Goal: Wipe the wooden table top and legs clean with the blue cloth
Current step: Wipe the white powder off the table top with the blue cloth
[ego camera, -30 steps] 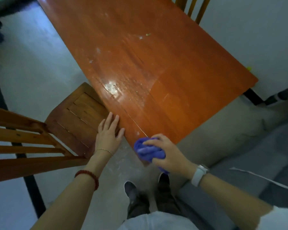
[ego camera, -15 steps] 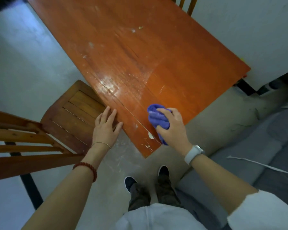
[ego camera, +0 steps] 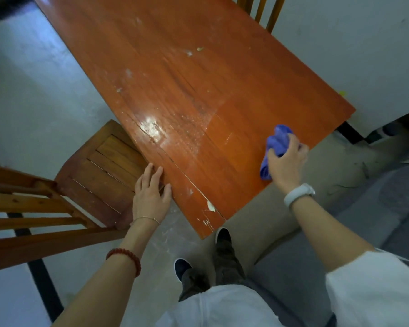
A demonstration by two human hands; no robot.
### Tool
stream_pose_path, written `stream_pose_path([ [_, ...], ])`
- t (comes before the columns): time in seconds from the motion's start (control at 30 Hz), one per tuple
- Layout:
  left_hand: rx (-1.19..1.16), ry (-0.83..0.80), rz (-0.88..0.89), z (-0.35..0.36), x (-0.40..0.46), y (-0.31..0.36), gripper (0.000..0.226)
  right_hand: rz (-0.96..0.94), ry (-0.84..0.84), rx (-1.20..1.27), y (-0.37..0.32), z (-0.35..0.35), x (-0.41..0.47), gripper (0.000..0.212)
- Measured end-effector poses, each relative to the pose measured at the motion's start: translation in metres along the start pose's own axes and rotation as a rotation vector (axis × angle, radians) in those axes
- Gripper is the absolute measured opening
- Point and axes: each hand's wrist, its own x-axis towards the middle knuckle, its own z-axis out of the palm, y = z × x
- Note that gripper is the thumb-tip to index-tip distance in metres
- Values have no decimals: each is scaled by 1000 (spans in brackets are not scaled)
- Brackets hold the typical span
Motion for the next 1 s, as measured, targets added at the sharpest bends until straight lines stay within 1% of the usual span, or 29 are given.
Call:
stream_pose_path([
  [0.07,-14,20,-22,1,0,3,49,146,21,-105,-3,8,26,53],
  [0.1,-19,28,-37,2,0,5,49,146,22,-157,-10,16,29,52],
  [0.13,-26,34,-49,2,1,7,48,68,-3,-191,-19,27,26,52],
  [0.17,-35,40,-55,2,1,8,47,-77,-82,-188,-29,40,18,51],
  [0.2,-41,49,-57,2,2,9,47,-261,-225,-143,-39,54,5,52],
  [0.23,-45,66,-54,2,2,10,46,-432,-428,-67,-48,64,-9,53],
  [0.27,-49,95,-45,1,3,11,44,-558,-619,20,-53,69,-21,53],
  [0.3,-51,131,-38,0,4,12,41,-632,-726,84,-54,70,-23,54],
  [0.33,-57,163,-48,-1,7,14,38,-649,-712,142,-55,68,-13,57],
  [0.37,-63,191,-66,-3,11,16,38,-617,-606,175,-55,64,7,60],
  [0.4,-62,211,-85,-5,18,19,40,-548,-459,164,-55,63,33,59],
  [0.47,-33,211,-137,-9,36,24,48,-375,-176,44,-58,60,93,53],
  [0.5,-11,198,-171,-11,46,26,52,-280,-97,-11,-63,61,121,52],
  [0.53,10,182,-208,-12,55,28,55,-191,-74,-56,-70,65,141,52],
  [0.57,24,166,-246,-13,62,29,56,-136,-90,-98,-79,71,150,52],
  [0.6,28,151,-275,-13,69,30,57,-148,-120,-150,-87,79,149,53],
  [0.63,19,143,-292,-12,73,31,57,-234,-169,-198,-93,87,139,54],
  [0.67,-3,143,-296,-12,76,32,57,-379,-255,-220,-97,94,120,55],
  [0.7,-36,151,-294,-11,77,32,56,-557,-388,-195,-99,100,96,56],
  [0.73,-76,163,-292,-10,77,31,54,-740,-575,-134,-98,103,69,57],
  [0.77,-108,176,-287,-10,76,29,52,-891,-799,-58,-96,102,46,57],
  [0.8,-123,184,-275,-10,76,27,51,-995,-981,7,-93,99,31,56],
  [0.83,-118,187,-259,-10,75,25,50,-1044,-1066,58,-91,96,30,55],
  [0.87,-102,186,-247,-11,75,22,50,-1029,-1037,108,-92,95,39,54],
  [0.9,-84,182,-242,-12,75,21,50,-966,-919,143,-93,97,57,53],
  [0.93,-71,175,-242,-13,75,19,49,-881,-749,152,-96,101,78,53],
  [1.0,-48,168,-231,-15,75,18,49,-642,-451,56,-106,108,122,52],
])
